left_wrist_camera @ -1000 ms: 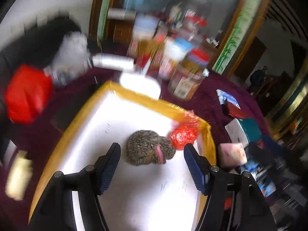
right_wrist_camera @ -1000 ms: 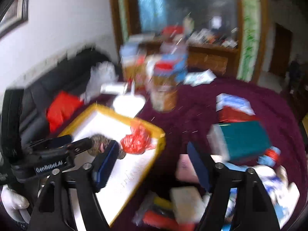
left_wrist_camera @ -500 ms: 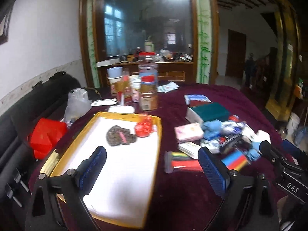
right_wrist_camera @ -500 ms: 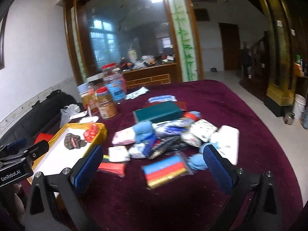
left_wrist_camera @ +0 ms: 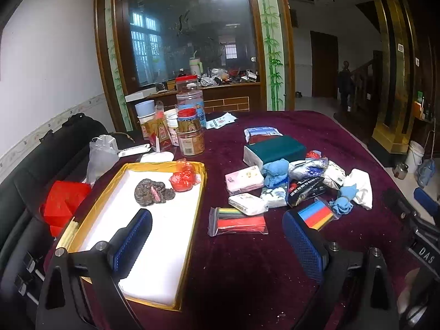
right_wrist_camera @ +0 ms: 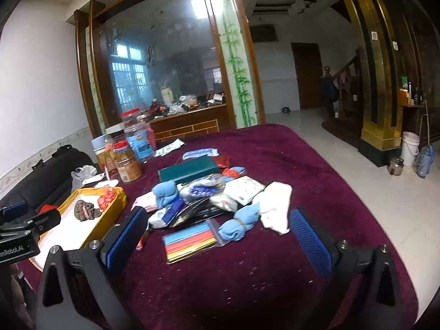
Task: Organize soft objects
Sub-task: 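Move the empty left tool back over the table items, then grasp the red-yellow-green striped packet in plastic with the left tool, then carry striped packet to tray with left tool while right tool grasps white paper packet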
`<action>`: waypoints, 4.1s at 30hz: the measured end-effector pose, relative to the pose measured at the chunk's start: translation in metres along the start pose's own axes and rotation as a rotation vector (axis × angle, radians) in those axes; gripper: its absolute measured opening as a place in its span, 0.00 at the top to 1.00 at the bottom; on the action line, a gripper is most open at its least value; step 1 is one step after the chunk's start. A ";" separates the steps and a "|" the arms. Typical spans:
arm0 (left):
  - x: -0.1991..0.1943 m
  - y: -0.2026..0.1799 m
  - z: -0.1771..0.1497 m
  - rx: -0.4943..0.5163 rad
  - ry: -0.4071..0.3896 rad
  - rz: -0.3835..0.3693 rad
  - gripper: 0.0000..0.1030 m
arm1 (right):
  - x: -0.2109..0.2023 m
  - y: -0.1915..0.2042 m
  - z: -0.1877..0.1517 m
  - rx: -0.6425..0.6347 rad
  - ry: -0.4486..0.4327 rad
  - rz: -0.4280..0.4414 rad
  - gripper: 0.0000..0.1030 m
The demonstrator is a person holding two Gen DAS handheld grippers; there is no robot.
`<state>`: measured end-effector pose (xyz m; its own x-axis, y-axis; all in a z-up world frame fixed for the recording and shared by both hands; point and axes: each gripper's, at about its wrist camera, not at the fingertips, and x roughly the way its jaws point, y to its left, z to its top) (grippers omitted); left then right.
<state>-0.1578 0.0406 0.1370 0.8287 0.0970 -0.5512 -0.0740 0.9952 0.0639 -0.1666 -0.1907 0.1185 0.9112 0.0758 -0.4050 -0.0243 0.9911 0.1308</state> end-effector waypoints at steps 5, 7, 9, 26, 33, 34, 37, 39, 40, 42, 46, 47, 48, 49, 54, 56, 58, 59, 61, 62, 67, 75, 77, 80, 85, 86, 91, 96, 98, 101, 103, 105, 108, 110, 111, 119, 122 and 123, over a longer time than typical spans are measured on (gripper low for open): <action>0.003 -0.006 -0.004 0.007 0.019 -0.007 0.05 | 0.012 -0.013 0.007 -0.002 0.037 -0.030 0.00; 0.005 -0.007 -0.006 0.007 0.029 -0.012 0.05 | 0.018 -0.021 0.009 0.018 0.053 -0.032 0.00; 0.007 -0.008 -0.007 0.008 0.036 -0.011 0.05 | 0.024 -0.026 0.013 0.025 0.058 -0.052 0.00; 0.061 -0.015 -0.020 0.027 0.169 -0.003 0.05 | 0.112 -0.071 0.011 0.059 0.142 -0.136 0.00; 0.100 0.018 -0.008 -0.089 0.231 -0.048 0.05 | 0.116 -0.077 0.010 0.078 0.160 -0.132 0.00; 0.104 0.024 -0.007 -0.122 0.242 -0.056 0.05 | 0.118 -0.078 0.009 0.081 0.168 -0.127 0.00; 0.121 0.036 -0.002 -0.189 0.284 -0.093 0.05 | 0.121 -0.080 0.009 0.094 0.185 -0.106 0.00; 0.130 0.028 -0.001 -0.166 0.299 -0.109 0.05 | 0.122 -0.081 0.009 0.101 0.191 -0.099 0.00; 0.134 0.022 0.000 -0.143 0.305 -0.119 0.05 | 0.122 -0.081 0.008 0.104 0.194 -0.096 0.00; 0.144 0.007 0.000 -0.090 0.311 -0.131 0.05 | 0.124 -0.081 0.008 0.107 0.202 -0.096 0.00; 0.177 -0.021 -0.003 0.026 0.354 -0.138 0.05 | 0.126 -0.082 0.007 0.110 0.216 -0.093 0.00; 0.187 -0.030 -0.007 0.064 0.395 -0.132 0.05 | 0.127 -0.082 0.006 0.110 0.218 -0.093 0.00; 0.193 -0.034 -0.011 0.081 0.426 -0.134 0.05 | 0.127 -0.082 0.006 0.112 0.223 -0.092 0.00; 0.200 -0.039 -0.018 0.089 0.483 -0.165 0.05 | 0.128 -0.082 0.006 0.112 0.225 -0.092 0.00; 0.170 -0.050 -0.027 0.107 0.553 -0.426 0.09 | 0.129 -0.082 0.005 0.114 0.238 -0.087 0.00; 0.153 -0.050 -0.029 0.080 0.570 -0.528 0.09 | 0.130 -0.081 0.005 0.115 0.237 -0.087 0.00; 0.132 -0.050 -0.026 0.131 0.500 -0.475 0.09 | 0.130 -0.081 0.005 0.115 0.238 -0.088 0.00; 0.127 -0.049 -0.024 0.148 0.469 -0.449 0.09 | 0.131 -0.081 0.004 0.115 0.240 -0.089 0.00; 0.122 -0.050 -0.022 0.170 0.420 -0.407 0.09 | 0.132 -0.081 0.003 0.119 0.248 -0.091 0.00; 0.123 -0.052 -0.022 0.179 0.411 -0.394 0.09 | 0.133 -0.081 0.003 0.120 0.251 -0.091 0.00; 0.130 -0.101 -0.032 0.513 0.247 -0.268 0.13 | 0.135 -0.082 0.002 0.121 0.258 -0.114 0.00; 0.109 -0.081 -0.028 0.330 0.383 -0.415 0.64 | 0.137 -0.087 0.000 0.139 0.272 -0.112 0.00; 0.095 -0.077 -0.033 0.315 0.390 -0.438 0.60 | 0.136 -0.086 0.000 0.136 0.270 -0.111 0.00; 0.087 -0.077 -0.038 0.304 0.367 -0.421 0.36 | 0.135 -0.087 0.001 0.139 0.268 -0.114 0.00; 0.102 -0.077 -0.043 0.205 0.358 -0.396 0.64 | 0.133 -0.092 0.001 0.159 0.259 -0.143 0.00; 0.100 -0.073 -0.041 0.172 0.362 -0.400 0.65 | 0.134 -0.093 0.000 0.160 0.261 -0.151 0.00; 0.053 -0.020 -0.049 -0.018 0.333 -0.502 0.65 | 0.135 -0.093 0.000 0.156 0.264 -0.175 0.00; 0.022 0.059 -0.040 -0.172 0.239 -0.526 0.65 | 0.115 -0.073 0.008 0.121 0.247 -0.133 0.00; 0.021 0.087 -0.036 -0.201 0.209 -0.504 0.65 | 0.097 -0.043 0.018 0.090 0.243 -0.016 0.00; 0.015 0.123 -0.043 -0.232 0.183 -0.470 0.65 | 0.094 0.028 0.029 -0.066 0.337 0.257 0.00; 0.014 0.141 -0.050 -0.265 0.175 -0.471 0.65 | 0.113 0.081 0.025 -0.179 0.453 0.395 0.00; 0.019 0.151 -0.058 -0.308 0.176 -0.475 0.65 | 0.133 0.118 0.017 -0.257 0.516 0.430 0.00; 0.025 0.163 -0.066 -0.349 0.180 -0.468 0.65 | 0.177 0.164 0.002 -0.357 0.609 0.425 0.07; 0.018 0.178 -0.070 -0.371 0.165 -0.445 0.65 | 0.197 0.177 -0.008 -0.403 0.644 0.388 0.10; 0.016 0.183 -0.072 -0.378 0.159 -0.436 0.65 | 0.207 0.181 -0.014 -0.428 0.661 0.351 0.12; 0.019 0.243 -0.090 -0.476 0.165 -0.347 0.65 | 0.213 0.174 -0.016 -0.428 0.679 0.289 0.66; 0.034 0.248 -0.086 -0.500 0.201 -0.355 0.65 | 0.197 0.184 -0.003 -0.430 0.633 0.305 0.66; 0.041 0.248 -0.080 -0.498 0.213 -0.357 0.65 | 0.191 0.186 0.005 -0.424 0.614 0.321 0.66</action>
<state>-0.1865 0.2921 0.0637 0.7258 -0.2915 -0.6231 -0.1048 0.8484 -0.5190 0.0049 0.0075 0.0696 0.4480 0.2879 -0.8464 -0.5120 0.8588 0.0212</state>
